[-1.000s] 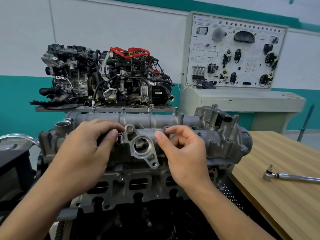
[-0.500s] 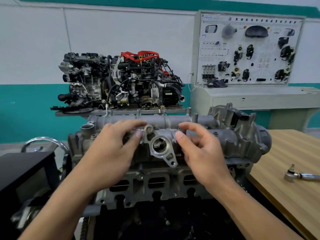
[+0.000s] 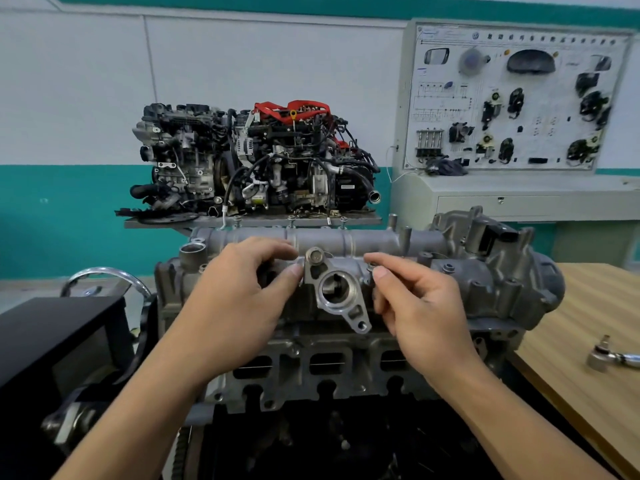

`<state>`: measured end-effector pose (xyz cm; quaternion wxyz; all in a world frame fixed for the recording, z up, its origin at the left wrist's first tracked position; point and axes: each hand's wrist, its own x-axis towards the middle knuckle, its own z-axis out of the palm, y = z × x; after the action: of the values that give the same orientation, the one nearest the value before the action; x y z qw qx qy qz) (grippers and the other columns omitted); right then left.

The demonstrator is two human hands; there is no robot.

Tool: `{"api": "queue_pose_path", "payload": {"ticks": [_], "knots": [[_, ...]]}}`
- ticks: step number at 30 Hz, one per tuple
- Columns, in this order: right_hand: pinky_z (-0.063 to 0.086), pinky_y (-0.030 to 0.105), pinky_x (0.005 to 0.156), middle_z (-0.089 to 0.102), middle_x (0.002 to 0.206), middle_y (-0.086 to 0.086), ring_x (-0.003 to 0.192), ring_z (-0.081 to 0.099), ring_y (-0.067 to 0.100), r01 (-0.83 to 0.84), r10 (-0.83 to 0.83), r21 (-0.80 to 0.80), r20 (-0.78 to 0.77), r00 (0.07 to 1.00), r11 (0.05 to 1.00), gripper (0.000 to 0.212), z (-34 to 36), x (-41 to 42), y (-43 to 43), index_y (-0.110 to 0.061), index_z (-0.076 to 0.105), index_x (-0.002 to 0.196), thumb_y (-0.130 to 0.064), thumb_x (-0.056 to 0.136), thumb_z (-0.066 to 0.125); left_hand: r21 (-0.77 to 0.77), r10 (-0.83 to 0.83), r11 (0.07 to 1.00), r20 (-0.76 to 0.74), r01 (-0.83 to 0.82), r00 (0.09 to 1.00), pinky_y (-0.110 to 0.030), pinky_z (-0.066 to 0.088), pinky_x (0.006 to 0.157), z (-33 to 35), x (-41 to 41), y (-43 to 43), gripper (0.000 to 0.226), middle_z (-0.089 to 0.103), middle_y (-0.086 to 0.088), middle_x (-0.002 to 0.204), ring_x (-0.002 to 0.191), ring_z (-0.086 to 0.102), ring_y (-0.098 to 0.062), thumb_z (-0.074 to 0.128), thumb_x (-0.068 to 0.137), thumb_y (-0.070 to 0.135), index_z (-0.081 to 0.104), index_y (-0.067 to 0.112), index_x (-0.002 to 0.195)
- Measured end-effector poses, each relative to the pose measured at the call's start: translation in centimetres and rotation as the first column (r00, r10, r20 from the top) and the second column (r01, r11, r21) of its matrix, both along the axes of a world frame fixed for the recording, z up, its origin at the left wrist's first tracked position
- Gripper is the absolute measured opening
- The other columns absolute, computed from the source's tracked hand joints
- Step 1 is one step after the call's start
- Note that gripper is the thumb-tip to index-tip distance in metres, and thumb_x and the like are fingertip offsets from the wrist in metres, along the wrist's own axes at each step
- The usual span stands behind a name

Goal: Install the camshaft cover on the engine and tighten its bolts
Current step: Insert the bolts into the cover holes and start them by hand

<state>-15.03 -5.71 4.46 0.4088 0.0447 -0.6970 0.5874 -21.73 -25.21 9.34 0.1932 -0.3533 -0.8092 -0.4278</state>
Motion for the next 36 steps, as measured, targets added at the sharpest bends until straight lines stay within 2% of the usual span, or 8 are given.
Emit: {"api": "queue_pose_path", "payload": {"ticks": [3,7,12,14,18,23,30,36], "knots": [[0.042,0.015,0.050,0.058,0.056,-0.006,0.049,0.049,0.004,0.071,-0.070,0.054,-0.008,0.998,0.996,0.005,0.08,-0.17,-0.46,-0.023,0.066,0.096,-0.019,0.094,0.066,0.014,0.025,1.000,-0.015,-0.025,1.000,-0.021,0.044,0.095,-0.17,0.22,0.23,0.016,0.066,0.020,0.111,0.107,0.058,-0.003,0.060,0.097,0.021,0.072,0.031,0.098],[0.041,0.016,0.049,0.052,0.057,-0.007,0.048,0.044,0.006,0.049,-0.049,0.016,-0.024,0.999,0.999,0.018,0.02,0.02,-0.42,-0.020,0.056,0.096,-0.023,0.088,0.073,0.068,-0.037,0.997,0.062,0.032,0.997,-0.012,0.050,0.066,-0.07,0.05,-0.34,0.024,0.069,0.008,0.092,0.075,0.062,-0.006,0.057,0.099,0.019,0.066,0.039,0.110],[0.041,0.013,0.050,0.058,0.056,-0.008,0.049,0.050,0.001,0.064,-0.063,0.069,-0.025,0.998,0.996,0.011,-0.03,0.00,-0.38,-0.026,0.069,0.103,-0.020,0.095,0.065,0.089,-0.036,0.996,0.078,0.029,0.996,-0.024,0.052,0.092,0.08,0.27,-0.25,0.011,0.068,0.016,0.106,0.094,0.064,0.002,0.068,0.092,0.022,0.073,0.029,0.100],[0.044,0.014,0.054,0.058,0.056,-0.007,0.050,0.050,0.003,0.110,-0.106,0.076,-0.047,0.993,0.991,0.005,0.02,-0.14,-0.57,-0.022,0.066,0.095,-0.019,0.092,0.068,0.068,-0.033,0.997,0.048,0.030,0.998,-0.008,0.047,0.083,0.14,0.46,-0.11,0.021,0.066,0.022,0.109,0.092,0.062,0.007,0.063,0.095,0.015,0.071,0.034,0.088],[0.041,0.016,0.049,0.052,0.055,-0.005,0.048,0.044,0.006,0.085,-0.083,0.048,-0.048,0.995,0.995,0.013,-0.08,-0.05,-0.55,-0.023,0.062,0.102,-0.022,0.091,0.070,0.055,-0.057,0.997,0.065,0.053,0.996,-0.011,0.044,0.057,0.04,0.21,-0.37,0.026,0.066,0.016,0.089,0.073,0.061,0.000,0.056,0.100,0.015,0.068,0.039,0.100],[0.046,0.013,0.057,0.060,0.060,-0.008,0.056,0.055,0.001,0.103,-0.098,0.109,-0.049,0.994,0.989,0.011,-0.07,-0.03,-0.47,-0.027,0.071,0.101,-0.020,0.094,0.065,0.007,-0.003,1.000,0.008,0.003,1.000,-0.012,0.039,0.086,0.09,0.16,-0.10,0.011,0.064,0.022,0.112,0.102,0.059,0.001,0.066,0.093,0.024,0.074,0.028,0.100],[0.036,0.018,0.047,0.046,0.059,-0.006,0.048,0.037,0.006,0.041,-0.040,0.014,-0.027,0.999,0.999,0.009,0.07,0.23,-0.45,-0.029,0.059,0.092,-0.026,0.091,0.068,0.050,-0.032,0.998,0.066,0.028,0.997,-0.010,0.049,0.066,0.13,0.07,-0.59,0.022,0.071,0.010,0.093,0.080,0.064,-0.003,0.060,0.098,0.021,0.068,0.035,0.112],[0.046,0.015,0.056,0.058,0.061,-0.013,0.056,0.052,0.000,0.142,-0.137,0.104,-0.050,0.989,0.984,0.006,-0.01,-0.18,-0.61,-0.026,0.067,0.094,-0.020,0.092,0.067,0.055,-0.013,0.998,0.025,0.011,1.000,-0.008,0.042,0.080,0.10,0.35,-0.17,0.015,0.067,0.019,0.098,0.095,0.061,0.002,0.066,0.094,0.019,0.070,0.033,0.091]]}}
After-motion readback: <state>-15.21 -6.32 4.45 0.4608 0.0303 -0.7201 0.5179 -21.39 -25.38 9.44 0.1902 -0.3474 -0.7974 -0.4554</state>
